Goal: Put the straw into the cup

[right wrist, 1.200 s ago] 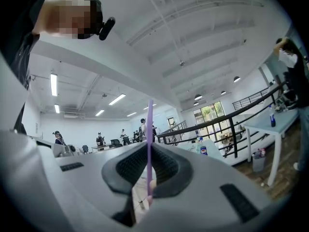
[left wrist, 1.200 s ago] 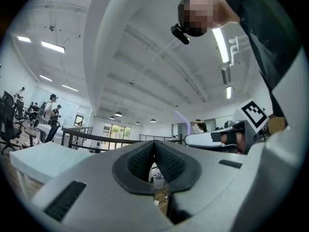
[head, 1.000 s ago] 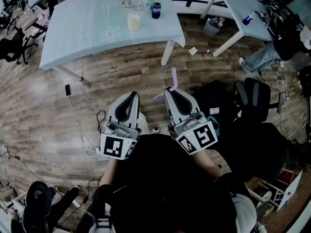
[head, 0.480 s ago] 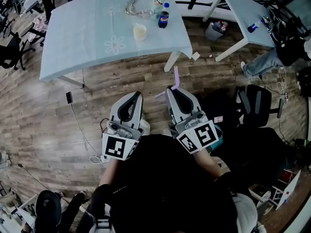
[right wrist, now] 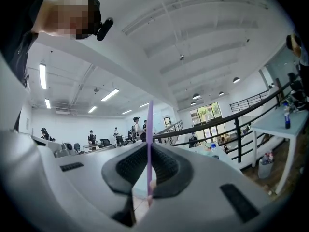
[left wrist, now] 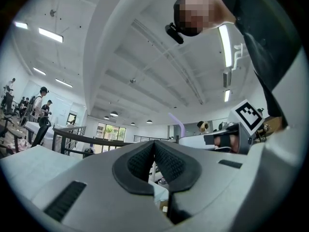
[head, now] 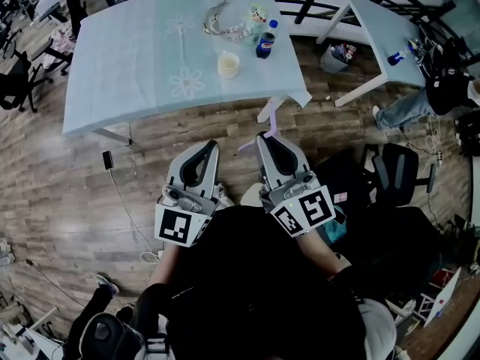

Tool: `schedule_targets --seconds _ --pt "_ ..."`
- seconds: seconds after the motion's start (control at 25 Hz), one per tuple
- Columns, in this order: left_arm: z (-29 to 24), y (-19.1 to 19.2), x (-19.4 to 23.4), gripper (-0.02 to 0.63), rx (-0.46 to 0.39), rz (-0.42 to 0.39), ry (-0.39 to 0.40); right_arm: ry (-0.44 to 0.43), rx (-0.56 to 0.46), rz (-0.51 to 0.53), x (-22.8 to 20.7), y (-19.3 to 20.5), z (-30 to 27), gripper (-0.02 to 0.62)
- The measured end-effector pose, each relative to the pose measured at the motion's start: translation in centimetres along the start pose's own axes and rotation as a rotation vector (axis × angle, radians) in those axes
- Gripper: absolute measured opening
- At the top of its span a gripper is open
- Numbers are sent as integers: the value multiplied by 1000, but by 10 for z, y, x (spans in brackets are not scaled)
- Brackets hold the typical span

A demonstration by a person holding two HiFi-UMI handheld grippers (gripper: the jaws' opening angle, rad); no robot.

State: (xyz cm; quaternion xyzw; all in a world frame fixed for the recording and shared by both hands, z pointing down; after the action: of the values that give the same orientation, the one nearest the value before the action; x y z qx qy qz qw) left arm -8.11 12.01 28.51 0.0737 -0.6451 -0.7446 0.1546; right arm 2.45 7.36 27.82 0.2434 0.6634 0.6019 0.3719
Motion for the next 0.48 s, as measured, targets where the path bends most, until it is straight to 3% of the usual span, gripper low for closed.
schedule_targets --seconds 0.48 --pt "-48 8 29 12 -14 21 23 20 30 16 -38 2 -40 29"
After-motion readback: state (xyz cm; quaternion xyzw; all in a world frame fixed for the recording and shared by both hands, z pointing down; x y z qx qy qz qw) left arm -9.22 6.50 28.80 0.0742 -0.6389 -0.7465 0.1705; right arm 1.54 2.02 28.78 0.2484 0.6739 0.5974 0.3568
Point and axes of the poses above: the fingertips, and each gripper's own axes: z backward along the fingers, x to its left, y out of its underside, the point moved 2 cm from there along z, backward along the fingers
